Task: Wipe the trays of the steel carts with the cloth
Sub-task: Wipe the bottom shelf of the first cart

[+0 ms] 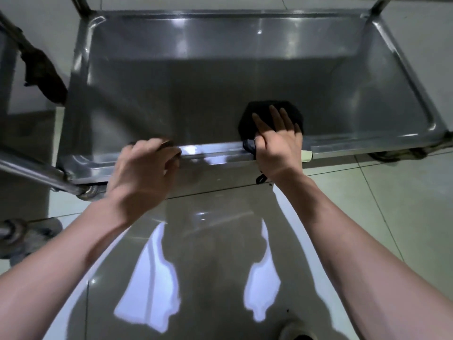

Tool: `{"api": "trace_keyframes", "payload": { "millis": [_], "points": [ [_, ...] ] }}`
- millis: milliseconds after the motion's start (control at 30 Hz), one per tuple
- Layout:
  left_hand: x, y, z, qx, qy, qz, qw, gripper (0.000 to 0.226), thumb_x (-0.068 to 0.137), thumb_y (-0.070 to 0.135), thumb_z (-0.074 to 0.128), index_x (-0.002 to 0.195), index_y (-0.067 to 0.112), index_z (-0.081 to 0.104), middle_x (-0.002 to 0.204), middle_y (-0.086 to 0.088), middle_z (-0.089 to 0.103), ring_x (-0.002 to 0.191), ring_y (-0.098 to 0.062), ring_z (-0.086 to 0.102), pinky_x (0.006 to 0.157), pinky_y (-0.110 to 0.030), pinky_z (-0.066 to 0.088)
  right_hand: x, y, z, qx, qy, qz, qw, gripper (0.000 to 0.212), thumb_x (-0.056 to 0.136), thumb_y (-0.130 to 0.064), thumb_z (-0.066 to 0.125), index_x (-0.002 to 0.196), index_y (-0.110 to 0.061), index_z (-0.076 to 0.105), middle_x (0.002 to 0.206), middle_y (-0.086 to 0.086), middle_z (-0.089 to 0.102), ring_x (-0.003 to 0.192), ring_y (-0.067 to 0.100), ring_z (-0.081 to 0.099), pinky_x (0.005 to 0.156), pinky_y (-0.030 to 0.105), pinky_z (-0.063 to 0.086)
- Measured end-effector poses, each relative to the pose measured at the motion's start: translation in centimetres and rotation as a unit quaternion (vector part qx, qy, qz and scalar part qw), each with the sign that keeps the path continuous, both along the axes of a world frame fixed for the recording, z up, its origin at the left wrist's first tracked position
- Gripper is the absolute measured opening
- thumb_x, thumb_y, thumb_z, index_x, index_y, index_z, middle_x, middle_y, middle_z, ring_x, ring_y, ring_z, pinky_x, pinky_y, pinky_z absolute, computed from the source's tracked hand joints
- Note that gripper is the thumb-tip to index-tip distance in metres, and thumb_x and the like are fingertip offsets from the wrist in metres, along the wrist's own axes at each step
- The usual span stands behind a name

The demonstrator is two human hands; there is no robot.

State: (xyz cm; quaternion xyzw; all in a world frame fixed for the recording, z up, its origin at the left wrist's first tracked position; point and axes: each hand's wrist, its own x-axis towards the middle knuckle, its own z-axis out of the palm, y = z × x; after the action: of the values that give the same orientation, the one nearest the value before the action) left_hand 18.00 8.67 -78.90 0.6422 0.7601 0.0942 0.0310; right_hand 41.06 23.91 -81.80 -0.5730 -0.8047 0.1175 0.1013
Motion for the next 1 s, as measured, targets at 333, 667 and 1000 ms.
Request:
{"api": "trace_keyframes", "payload": {
  "millis": [333,667,1000],
  "points": [
    [-6.0,-4.6,0.7,0.027,0.015,0.120,0.992,0.022,0.094,0.027,0.055,0.106,0.017,0.069,0.104,-0.008,0.062,0.091,-0.036,0.058,0.074,-0.040,0.050,-12.0,-5.0,-1.5,0.091,-0.067,0.154,0.982,0.064,0.095,-0.053,0.046,0.154,-0.028,0.037,0.163,0.014,0.022,0.151,0.035,0.016,0.120,0.057,0.013],
    [-7.1,-6.4,-1.1,0.049,0.020,0.120,0.991,0.033,0.096,0.025,0.043,0.098,0.011,0.073,0.100,-0.008,0.066,0.098,-0.029,0.061,0.080,-0.043,0.055,-23.8,-6.9,-1.2,0.022,-0.014,0.289,0.957,0.062,0.097,-0.034,0.048,0.155,-0.034,0.027,0.167,0.007,0.006,0.154,0.030,-0.002,0.121,0.054,-0.002],
    [-7.0,-5.6,-0.8,0.012,0.038,0.142,0.989,0.028,0.090,0.031,0.053,0.093,0.011,0.072,0.094,-0.012,0.062,0.091,-0.035,0.059,0.075,-0.043,0.053,-25.3,-6.4,-1.2,0.012,0.028,0.326,0.945,0.047,0.104,-0.039,0.029,0.151,-0.040,0.034,0.167,0.002,0.011,0.154,0.026,0.000,0.122,0.050,-0.002]
  ]
}}
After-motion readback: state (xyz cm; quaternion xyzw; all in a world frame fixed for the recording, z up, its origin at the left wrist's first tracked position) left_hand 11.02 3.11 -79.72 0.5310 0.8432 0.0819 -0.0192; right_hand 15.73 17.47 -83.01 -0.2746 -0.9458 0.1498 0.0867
